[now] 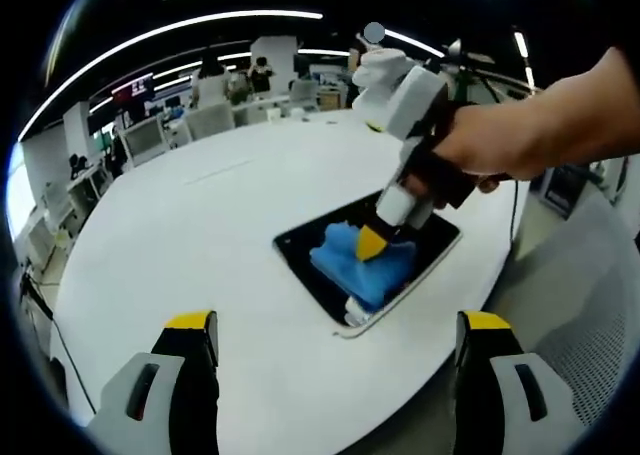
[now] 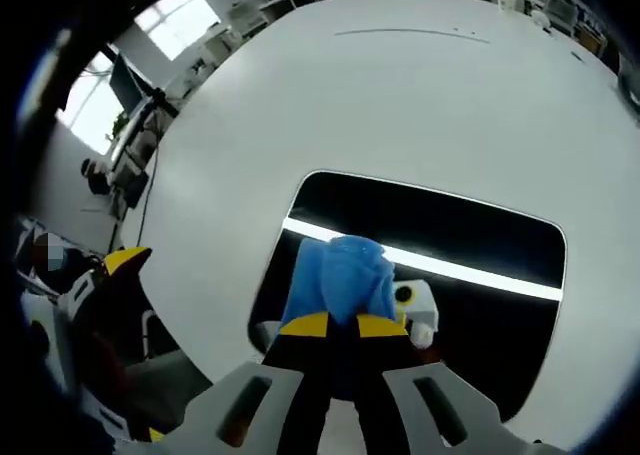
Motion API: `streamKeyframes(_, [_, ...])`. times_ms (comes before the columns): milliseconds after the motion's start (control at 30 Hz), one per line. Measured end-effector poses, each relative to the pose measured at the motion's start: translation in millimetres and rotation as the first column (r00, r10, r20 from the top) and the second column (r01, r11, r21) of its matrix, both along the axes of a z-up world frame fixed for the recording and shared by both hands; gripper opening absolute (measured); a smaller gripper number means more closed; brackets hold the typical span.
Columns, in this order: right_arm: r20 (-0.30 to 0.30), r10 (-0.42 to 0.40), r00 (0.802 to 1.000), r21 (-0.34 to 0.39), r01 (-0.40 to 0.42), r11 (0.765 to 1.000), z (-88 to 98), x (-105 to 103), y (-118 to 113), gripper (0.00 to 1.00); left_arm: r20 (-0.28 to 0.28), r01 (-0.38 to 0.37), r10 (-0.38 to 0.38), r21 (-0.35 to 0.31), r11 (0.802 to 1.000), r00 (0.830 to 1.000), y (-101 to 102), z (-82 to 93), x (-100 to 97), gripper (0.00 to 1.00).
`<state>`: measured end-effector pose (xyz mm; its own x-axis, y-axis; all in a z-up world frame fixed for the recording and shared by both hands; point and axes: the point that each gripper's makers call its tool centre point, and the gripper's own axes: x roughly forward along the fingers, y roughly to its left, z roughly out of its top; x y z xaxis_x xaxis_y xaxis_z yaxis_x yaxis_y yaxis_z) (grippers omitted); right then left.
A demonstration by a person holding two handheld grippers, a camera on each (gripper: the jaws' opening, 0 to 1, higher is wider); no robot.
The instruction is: Wipe the mirror surface with the cleaning cloth until all visible marks leave the cleaned area.
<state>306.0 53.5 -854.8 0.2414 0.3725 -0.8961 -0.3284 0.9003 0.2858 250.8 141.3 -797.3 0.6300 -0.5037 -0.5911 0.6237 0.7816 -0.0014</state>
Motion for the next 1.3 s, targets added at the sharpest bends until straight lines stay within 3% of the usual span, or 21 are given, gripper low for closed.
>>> streamKeyframes(1300, [-0.019, 0.000, 1.000, 0.090, 0.001, 0.996, 1.3, -51, 4, 0.02, -0.003, 0.005, -0.005, 0.002, 1.000, 1.000, -1, -1.0, -0.2, 0.99])
